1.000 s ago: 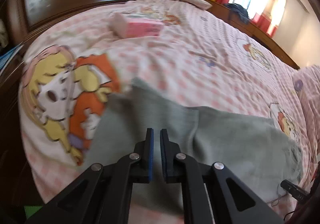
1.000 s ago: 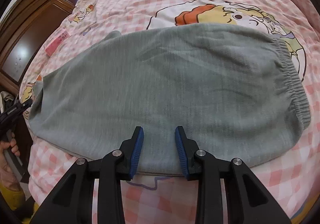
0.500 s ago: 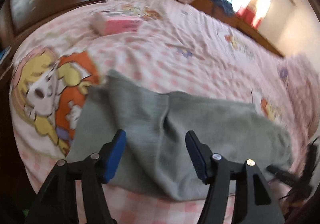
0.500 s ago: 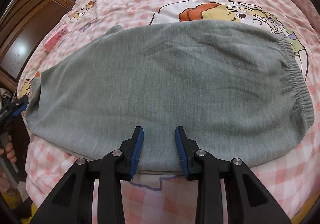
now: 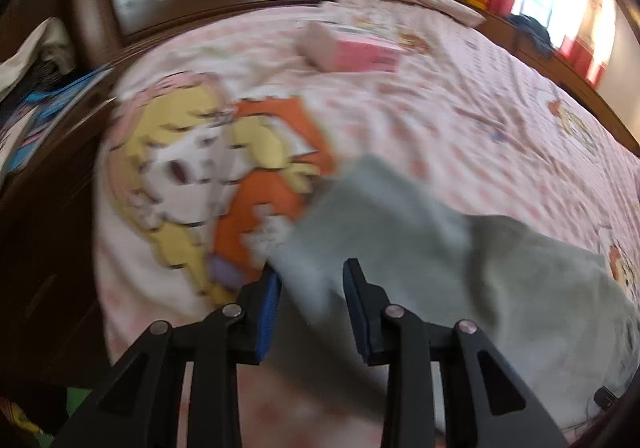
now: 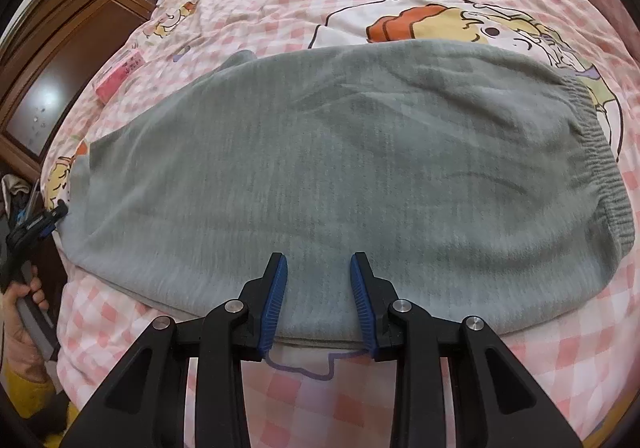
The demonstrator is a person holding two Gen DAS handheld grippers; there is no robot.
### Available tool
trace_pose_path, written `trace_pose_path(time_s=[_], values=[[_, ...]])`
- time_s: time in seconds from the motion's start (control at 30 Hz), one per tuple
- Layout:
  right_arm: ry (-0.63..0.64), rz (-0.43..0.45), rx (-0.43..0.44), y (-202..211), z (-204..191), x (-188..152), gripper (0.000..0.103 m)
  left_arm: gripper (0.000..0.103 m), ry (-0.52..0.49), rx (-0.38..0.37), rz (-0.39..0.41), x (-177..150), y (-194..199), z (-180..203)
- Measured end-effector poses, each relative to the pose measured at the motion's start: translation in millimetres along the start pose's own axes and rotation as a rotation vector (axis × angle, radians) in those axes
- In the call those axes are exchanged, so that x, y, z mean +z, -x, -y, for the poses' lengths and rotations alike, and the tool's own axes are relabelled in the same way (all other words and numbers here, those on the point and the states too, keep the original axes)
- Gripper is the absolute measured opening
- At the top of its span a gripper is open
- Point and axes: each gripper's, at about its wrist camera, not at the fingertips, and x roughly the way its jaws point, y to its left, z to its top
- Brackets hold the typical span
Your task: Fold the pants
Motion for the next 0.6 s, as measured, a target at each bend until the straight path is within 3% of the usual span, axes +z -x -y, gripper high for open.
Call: trace_pose_path(time_s=[0.07,0.2,0.43,0.6], values=[[0.008,-0.005,-0.006,-1.6,-2.0,1.5,0.034,0.033,0.035,-0.013,-0.021,-2.4,-1.1,-17.2],[0.017,-0.008,-0.011,-2.3,-7.5,3.3,0.034,0.033,0.123,-0.143,-0.068,-11.5,-1.0,-42.4],[0.072,-0.023,-0.015,-6.1,-25.4,-0.2,0.034,0.034,0.149,-0.279,-0.070,-17.7,9.3,-39.9],[0.076,-0.025,-0.019,-6.1,-28.6,-1.2,0.034,0.034,0.210,-0.300,-0.113,-18.0,-6.3,-41.3]])
